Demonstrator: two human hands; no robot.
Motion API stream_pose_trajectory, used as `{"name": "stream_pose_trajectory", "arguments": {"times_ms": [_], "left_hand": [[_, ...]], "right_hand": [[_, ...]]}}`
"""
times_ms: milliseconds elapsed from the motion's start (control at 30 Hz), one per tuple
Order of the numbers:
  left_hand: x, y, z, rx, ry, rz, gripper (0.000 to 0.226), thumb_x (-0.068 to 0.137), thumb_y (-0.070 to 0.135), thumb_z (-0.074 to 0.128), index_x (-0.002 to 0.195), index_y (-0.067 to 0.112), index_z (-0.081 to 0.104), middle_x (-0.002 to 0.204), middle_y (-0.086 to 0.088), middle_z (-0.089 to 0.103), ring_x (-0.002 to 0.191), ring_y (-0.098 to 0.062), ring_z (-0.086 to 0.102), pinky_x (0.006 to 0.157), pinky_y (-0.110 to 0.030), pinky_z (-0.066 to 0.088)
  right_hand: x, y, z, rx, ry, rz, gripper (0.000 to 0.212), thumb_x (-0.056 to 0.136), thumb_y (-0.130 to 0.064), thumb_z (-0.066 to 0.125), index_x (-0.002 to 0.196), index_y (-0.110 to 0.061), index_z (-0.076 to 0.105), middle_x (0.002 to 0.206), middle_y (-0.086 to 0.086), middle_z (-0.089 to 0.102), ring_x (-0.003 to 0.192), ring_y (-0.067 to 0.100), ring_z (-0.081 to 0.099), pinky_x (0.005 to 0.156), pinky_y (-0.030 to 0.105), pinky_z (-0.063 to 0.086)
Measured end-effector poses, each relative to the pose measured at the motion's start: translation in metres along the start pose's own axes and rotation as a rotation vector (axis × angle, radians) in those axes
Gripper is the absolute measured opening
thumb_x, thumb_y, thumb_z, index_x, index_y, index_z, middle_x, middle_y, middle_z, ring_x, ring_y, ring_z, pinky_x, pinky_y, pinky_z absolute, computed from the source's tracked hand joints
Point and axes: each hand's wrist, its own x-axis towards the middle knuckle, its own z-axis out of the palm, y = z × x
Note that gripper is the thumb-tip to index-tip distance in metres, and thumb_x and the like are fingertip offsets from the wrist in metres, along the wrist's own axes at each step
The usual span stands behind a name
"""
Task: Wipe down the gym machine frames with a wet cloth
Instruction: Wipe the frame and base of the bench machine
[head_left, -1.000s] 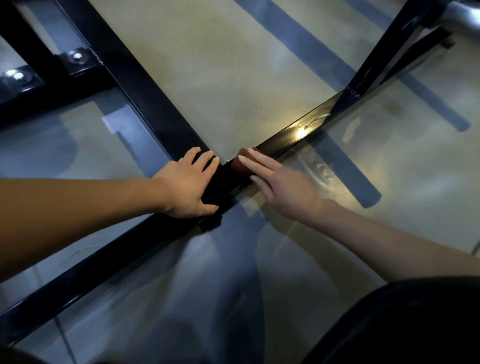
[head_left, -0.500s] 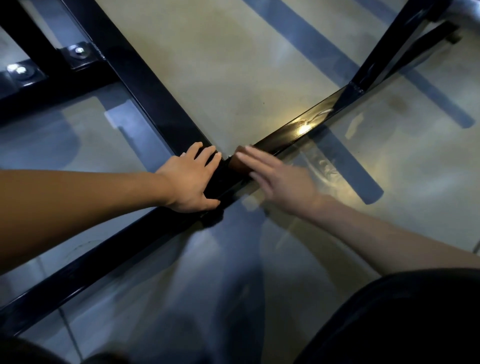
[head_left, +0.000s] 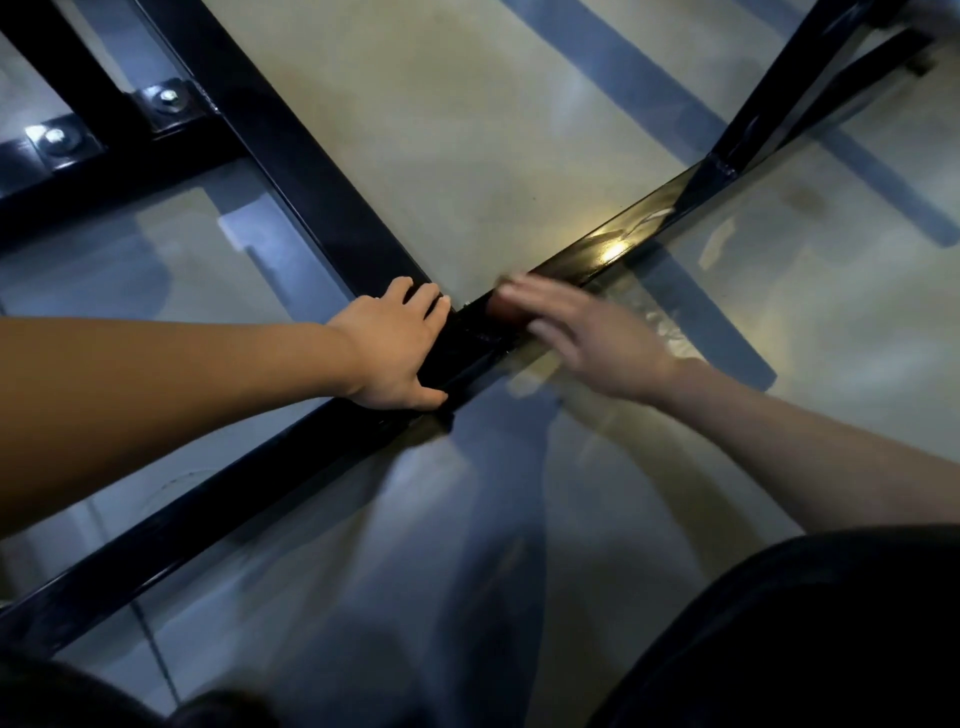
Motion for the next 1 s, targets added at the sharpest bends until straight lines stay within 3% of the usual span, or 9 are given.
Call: {"name": "stream_pose_trajectory", "arguments": {"times_ms": [100,200,300,467,600,700,833,933,1000], "left_hand": [[0.0,-0.001,0.001,0.025,-0.006,0.006,0.117,0.085,0.083,0.044,0.162,0.007,0.0,0.167,-0.009,0.009,0.151,-0.036,0.014,0.098,-0.044,0.052],[0.001,-0.005,0.001,0.095,0.03,0.044,0.117,0.084,0.086,0.037,0.161,0.005,0.003,0.163,-0.012,0.017,0.142,-0.035,0.026,0.089,-0.043,0.056],[0.002,-0.006,0.001,0.132,0.057,0.054,0.119,0.082,0.088,0.033,0.161,0.003,0.007,0.159,-0.012,0.022,0.135,-0.034,0.032,0.085,-0.043,0.057],[0.001,-0.005,0.002,0.077,0.079,0.034,0.118,0.082,0.087,0.037,0.161,0.005,0.009,0.159,-0.01,0.024,0.138,-0.033,0.031,0.086,-0.043,0.056],[0.0,-0.006,0.003,0.049,0.077,0.034,0.117,0.082,0.087,0.039,0.162,0.009,0.006,0.161,-0.009,0.02,0.141,-0.033,0.027,0.088,-0.043,0.056],[0.001,-0.007,0.003,0.073,0.085,0.032,0.118,0.081,0.088,0.038,0.162,0.008,0.008,0.157,-0.01,0.025,0.137,-0.033,0.03,0.083,-0.043,0.057],[0.001,-0.007,0.003,0.06,0.093,0.029,0.119,0.08,0.089,0.038,0.162,0.009,0.007,0.157,-0.009,0.024,0.138,-0.033,0.029,0.084,-0.043,0.057],[0.0,-0.005,0.005,0.036,0.102,0.009,0.118,0.08,0.088,0.04,0.162,0.009,0.007,0.159,-0.009,0.022,0.142,-0.033,0.025,0.087,-0.043,0.056],[0.0,-0.005,0.005,0.026,0.104,0.006,0.117,0.081,0.087,0.04,0.162,0.012,0.005,0.161,-0.008,0.019,0.144,-0.032,0.022,0.086,-0.041,0.056]], "right_hand": [[0.005,0.05,-0.032,-0.038,0.169,0.306,0.048,0.111,-0.028,0.044,0.158,-0.029,0.04,0.164,-0.002,0.039,0.148,0.021,0.04,0.121,0.04,0.035],[0.013,0.03,-0.022,-0.086,0.27,0.486,0.048,0.111,-0.031,0.042,0.159,-0.026,0.041,0.163,0.001,0.041,0.146,0.025,0.043,0.116,0.038,0.038],[0.009,-0.023,0.017,0.009,0.296,0.31,0.047,0.108,-0.029,0.047,0.155,-0.025,0.048,0.162,0.001,0.044,0.144,0.02,0.047,0.115,0.039,0.044],[-0.003,-0.032,0.026,-0.081,0.111,-0.01,0.049,0.108,-0.04,0.043,0.157,-0.042,0.039,0.164,-0.015,0.037,0.125,0.017,0.064,0.083,0.038,0.061],[0.006,0.043,-0.015,-0.083,0.305,0.347,0.047,0.11,-0.033,0.045,0.157,-0.032,0.042,0.162,-0.006,0.043,0.141,0.021,0.049,0.113,0.037,0.044],[0.018,0.047,-0.023,-0.084,0.393,0.554,0.048,0.109,-0.032,0.044,0.156,-0.023,0.046,0.156,0.002,0.052,0.137,0.029,0.053,0.11,0.04,0.043],[0.018,-0.022,0.024,0.013,0.347,0.25,0.044,0.106,-0.027,0.052,0.15,-0.021,0.055,0.156,0.0,0.052,0.142,0.017,0.05,0.112,0.028,0.04],[-0.002,-0.023,0.028,-0.058,0.149,-0.048,0.047,0.108,-0.034,0.049,0.154,-0.032,0.048,0.161,-0.01,0.044,0.138,0.012,0.053,0.093,0.028,0.051],[-0.002,0.014,0.006,-0.064,0.202,0.061,0.047,0.108,-0.03,0.049,0.155,-0.031,0.047,0.161,-0.007,0.044,0.14,0.012,0.049,0.104,0.029,0.048]]}}
